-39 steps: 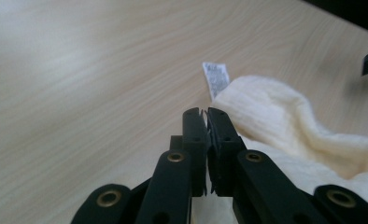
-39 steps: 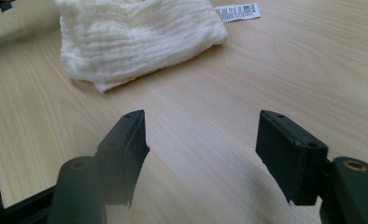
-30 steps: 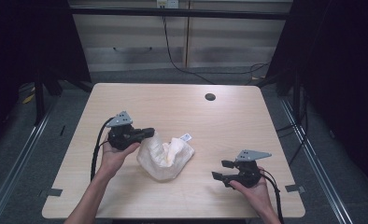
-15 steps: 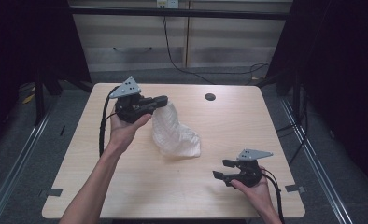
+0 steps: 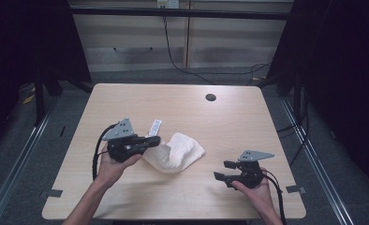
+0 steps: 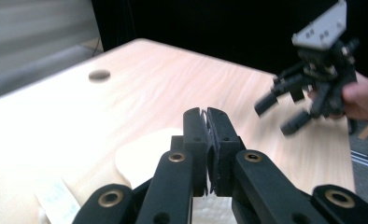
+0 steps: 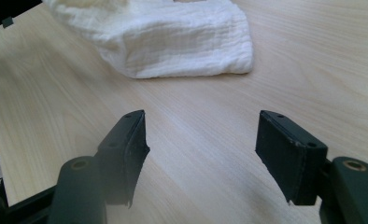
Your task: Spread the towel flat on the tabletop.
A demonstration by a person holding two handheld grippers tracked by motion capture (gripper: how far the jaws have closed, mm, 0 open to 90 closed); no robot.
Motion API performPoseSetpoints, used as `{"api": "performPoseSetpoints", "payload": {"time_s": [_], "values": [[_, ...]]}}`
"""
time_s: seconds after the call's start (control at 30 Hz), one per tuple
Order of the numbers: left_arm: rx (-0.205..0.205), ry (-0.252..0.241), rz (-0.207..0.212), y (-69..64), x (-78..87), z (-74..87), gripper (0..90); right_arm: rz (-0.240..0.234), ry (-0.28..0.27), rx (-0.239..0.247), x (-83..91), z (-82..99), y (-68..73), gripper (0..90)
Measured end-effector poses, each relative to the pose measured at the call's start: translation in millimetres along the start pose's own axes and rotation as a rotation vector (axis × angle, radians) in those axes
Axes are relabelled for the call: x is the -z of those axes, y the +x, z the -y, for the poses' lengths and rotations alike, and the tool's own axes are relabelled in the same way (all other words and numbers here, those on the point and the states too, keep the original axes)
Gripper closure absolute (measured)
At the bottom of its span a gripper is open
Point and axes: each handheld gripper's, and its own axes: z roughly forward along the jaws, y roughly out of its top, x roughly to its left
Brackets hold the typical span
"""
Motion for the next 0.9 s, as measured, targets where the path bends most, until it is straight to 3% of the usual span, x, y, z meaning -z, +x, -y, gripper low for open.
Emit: {"api": "performPoseSetpoints", "payload": {"time_s": [0.1, 0.2, 0.37, 0.57, 0.63, 0.9], "values": [[0.012, 0.056, -0.005, 0.7, 14.0, 18.1, 87.7, -0.005, 0.013, 0.005, -4.7, -1.1, 1.3, 33.9], [0.03, 0.125, 0.001, 0.2, 17.9, 39.2, 87.6, -0.01, 0.024, 0.021, -8.9, -3.5, 4.1, 34.4], [0.088, 0.251, -0.01, 3.8, 11.1, 81.2, 87.7, -0.016, 0.029, 0.031, -12.0, -8.2, 5.8, 35.2], [0.104, 0.377, -0.056, 11.4, -1.8, 102.0, 87.6, -0.022, 0.036, 0.06, -19.4, -19.9, 6.0, 40.6], [0.098, 0.396, -0.068, 12.5, -3.0, 105.2, 87.6, -0.03, 0.025, 0.07, -22.5, -26.3, 5.7, 42.3], [0.126, 0.388, -0.127, 28.3, 4.6, 109.4, 87.6, -0.045, 0.007, 0.075, -44.3, -49.5, 1.6, 48.1]]}}
